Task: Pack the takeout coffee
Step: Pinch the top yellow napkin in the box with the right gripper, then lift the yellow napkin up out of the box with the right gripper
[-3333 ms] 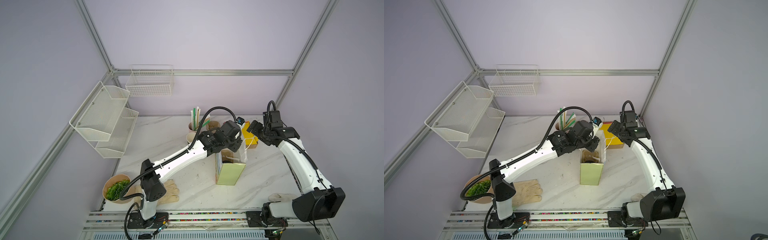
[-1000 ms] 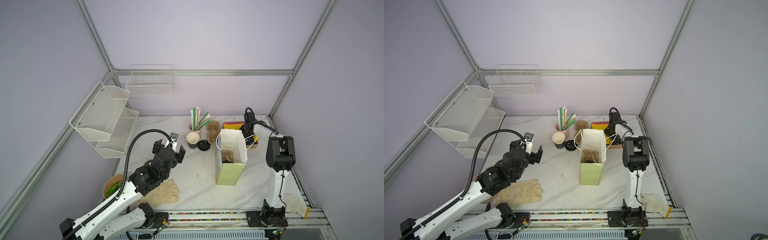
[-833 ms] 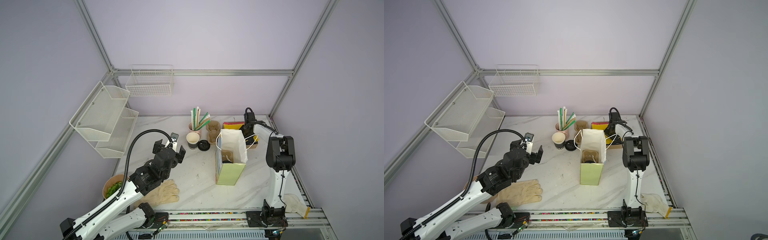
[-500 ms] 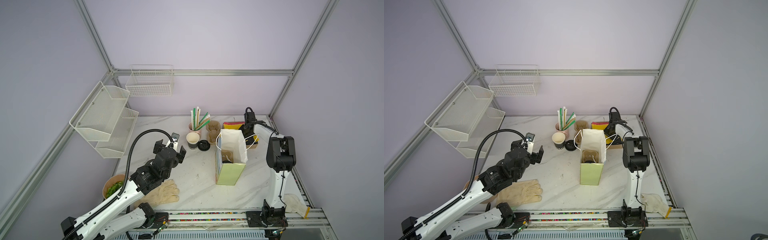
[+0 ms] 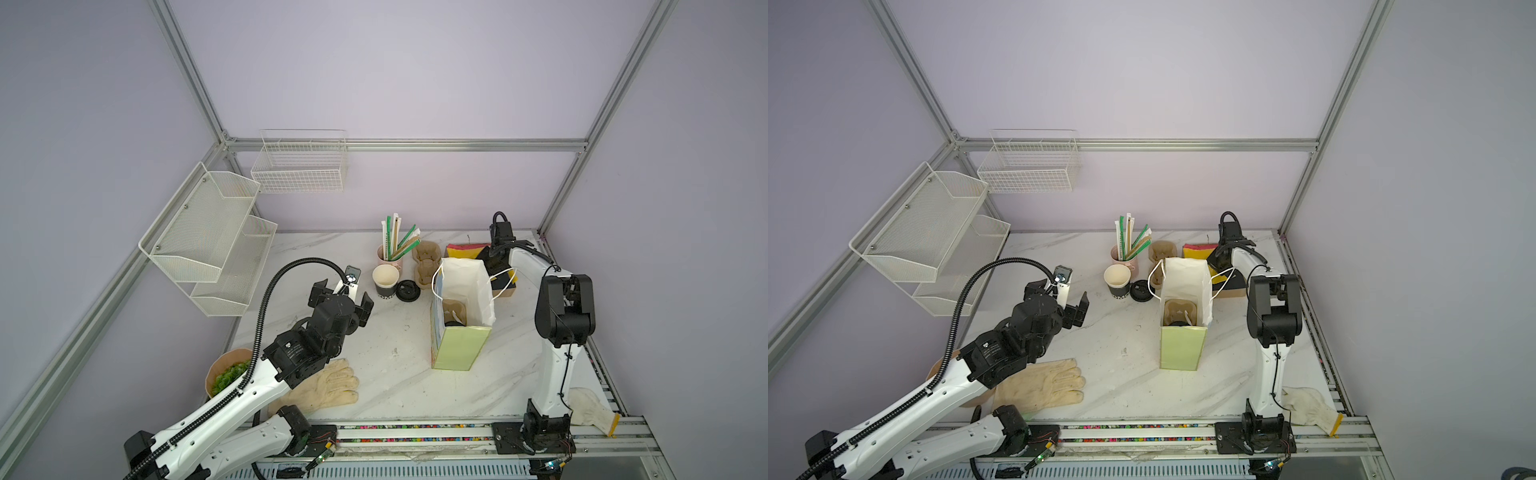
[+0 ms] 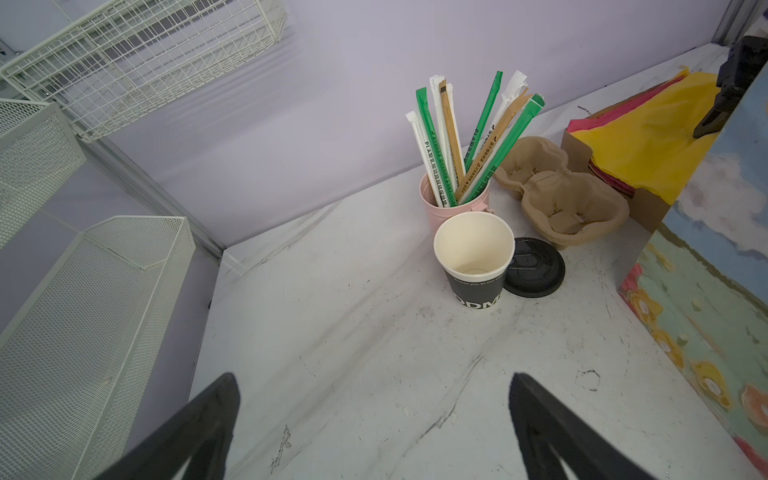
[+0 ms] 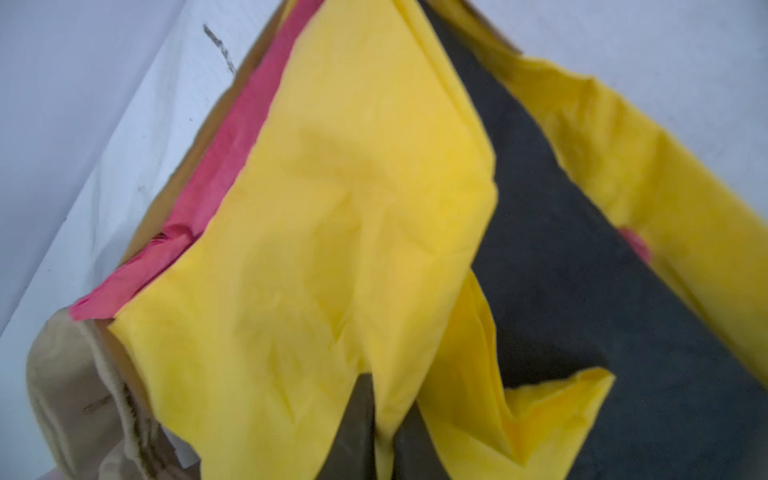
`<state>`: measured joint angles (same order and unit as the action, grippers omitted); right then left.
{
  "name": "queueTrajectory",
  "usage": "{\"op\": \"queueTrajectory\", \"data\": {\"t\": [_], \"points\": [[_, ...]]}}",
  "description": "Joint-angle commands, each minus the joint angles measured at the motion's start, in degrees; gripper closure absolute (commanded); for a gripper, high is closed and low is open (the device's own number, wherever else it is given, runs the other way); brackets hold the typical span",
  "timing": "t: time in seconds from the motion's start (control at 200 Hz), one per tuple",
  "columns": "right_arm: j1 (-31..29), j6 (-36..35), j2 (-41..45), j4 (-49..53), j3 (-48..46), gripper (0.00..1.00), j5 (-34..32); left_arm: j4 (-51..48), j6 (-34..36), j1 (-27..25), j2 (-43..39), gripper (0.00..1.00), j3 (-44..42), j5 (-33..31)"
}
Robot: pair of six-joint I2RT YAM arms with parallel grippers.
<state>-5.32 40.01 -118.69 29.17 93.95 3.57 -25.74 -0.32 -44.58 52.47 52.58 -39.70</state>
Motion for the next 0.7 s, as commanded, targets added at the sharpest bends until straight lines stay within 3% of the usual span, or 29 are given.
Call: {"op": "queueTrajectory", "data": {"t": [0.0, 0.4, 0.695], "points": [[-0.43, 0.56, 3.12, 0.18, 0.05, 0.91, 0.11, 2.19, 0.27, 0.37, 0.08, 0.0, -2.13, 0.24], [-0.39, 0.38, 6.29, -0.05, -0.9, 1.0, 1.72, 2.1, 0.28, 0.37, 0.84, 0.0, -1.99, 0.68], [-0.39, 1.49, 20.0, -2.32, -5.7, 1.0, 1.75, 2.01, 0.14, 0.37, -0.42, 0.0, -2.06, 0.93]]}}
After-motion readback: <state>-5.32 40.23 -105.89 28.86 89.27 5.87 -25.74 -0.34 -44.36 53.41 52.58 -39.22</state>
